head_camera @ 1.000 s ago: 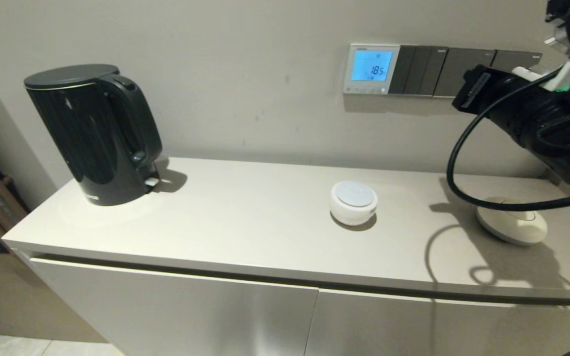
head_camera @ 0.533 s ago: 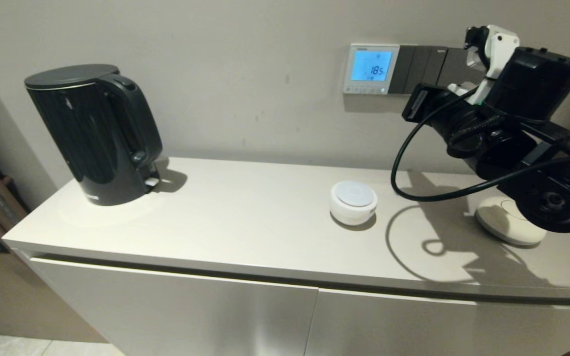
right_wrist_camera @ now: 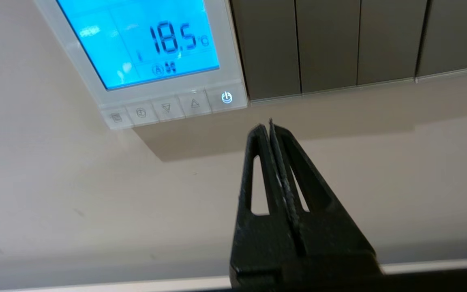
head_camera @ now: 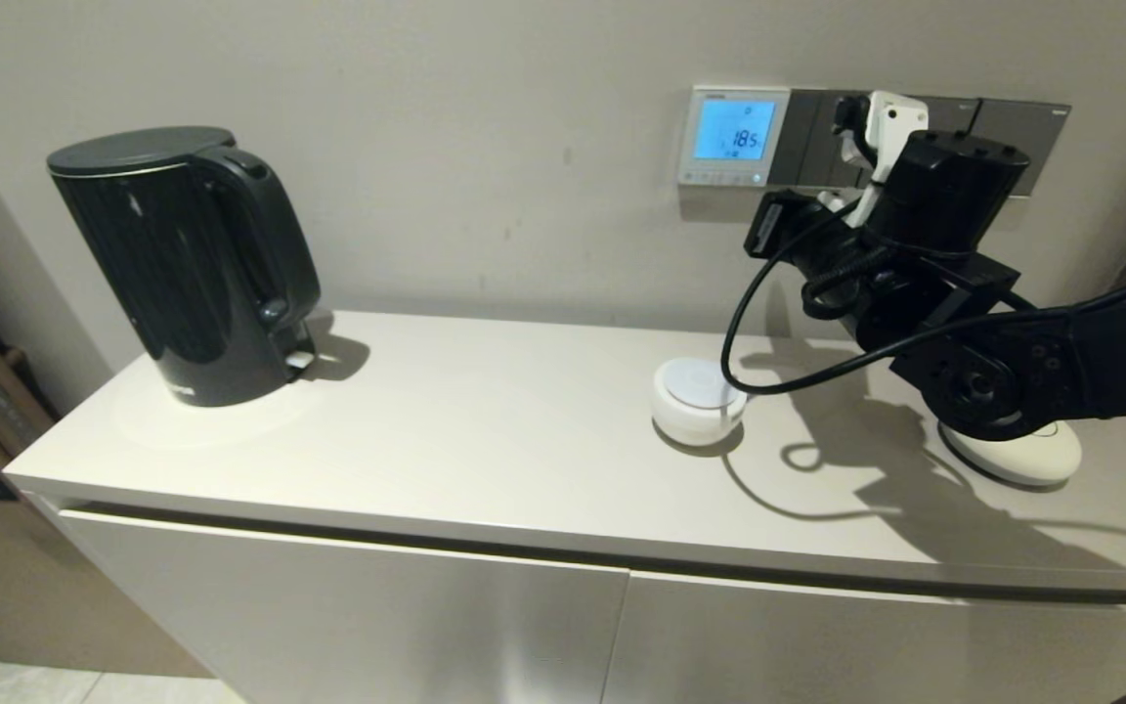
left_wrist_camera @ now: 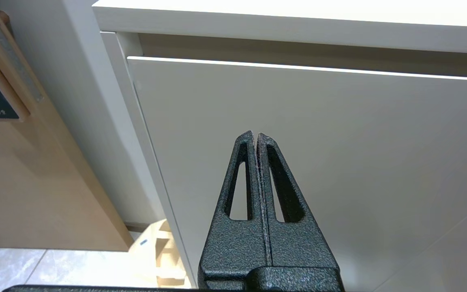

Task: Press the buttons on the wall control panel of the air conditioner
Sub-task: Turn off the central air conditioner

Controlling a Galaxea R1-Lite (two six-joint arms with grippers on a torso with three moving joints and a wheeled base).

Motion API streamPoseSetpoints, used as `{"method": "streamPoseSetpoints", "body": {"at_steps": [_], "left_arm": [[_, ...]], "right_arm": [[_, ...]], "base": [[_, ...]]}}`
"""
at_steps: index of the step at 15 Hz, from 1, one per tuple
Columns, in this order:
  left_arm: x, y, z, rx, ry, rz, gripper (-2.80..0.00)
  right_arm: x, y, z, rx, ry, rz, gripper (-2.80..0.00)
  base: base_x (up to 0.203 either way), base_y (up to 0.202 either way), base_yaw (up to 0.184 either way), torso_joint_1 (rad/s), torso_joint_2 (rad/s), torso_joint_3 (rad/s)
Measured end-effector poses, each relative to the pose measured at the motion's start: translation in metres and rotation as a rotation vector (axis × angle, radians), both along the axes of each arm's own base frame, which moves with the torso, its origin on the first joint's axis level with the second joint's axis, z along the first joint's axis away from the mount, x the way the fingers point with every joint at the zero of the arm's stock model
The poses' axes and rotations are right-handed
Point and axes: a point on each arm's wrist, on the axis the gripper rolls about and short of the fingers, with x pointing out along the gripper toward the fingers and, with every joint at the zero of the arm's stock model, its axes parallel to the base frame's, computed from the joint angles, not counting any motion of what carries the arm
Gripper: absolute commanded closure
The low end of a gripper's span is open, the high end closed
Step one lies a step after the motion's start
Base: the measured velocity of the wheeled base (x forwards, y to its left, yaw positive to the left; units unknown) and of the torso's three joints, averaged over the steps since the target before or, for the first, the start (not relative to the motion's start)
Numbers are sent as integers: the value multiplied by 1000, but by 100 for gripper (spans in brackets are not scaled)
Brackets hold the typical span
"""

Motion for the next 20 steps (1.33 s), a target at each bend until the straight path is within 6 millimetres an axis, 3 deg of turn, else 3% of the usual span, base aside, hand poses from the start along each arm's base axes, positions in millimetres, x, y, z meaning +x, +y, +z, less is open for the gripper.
{"method": "streamPoseSetpoints", "body": {"at_steps": [20], "left_arm": [[0, 0, 0, 0, 0, 1, 0]], "right_arm": [[25, 14, 1, -9, -32, 0, 0]], "base": [[0, 0, 0, 0, 0, 0]]}}
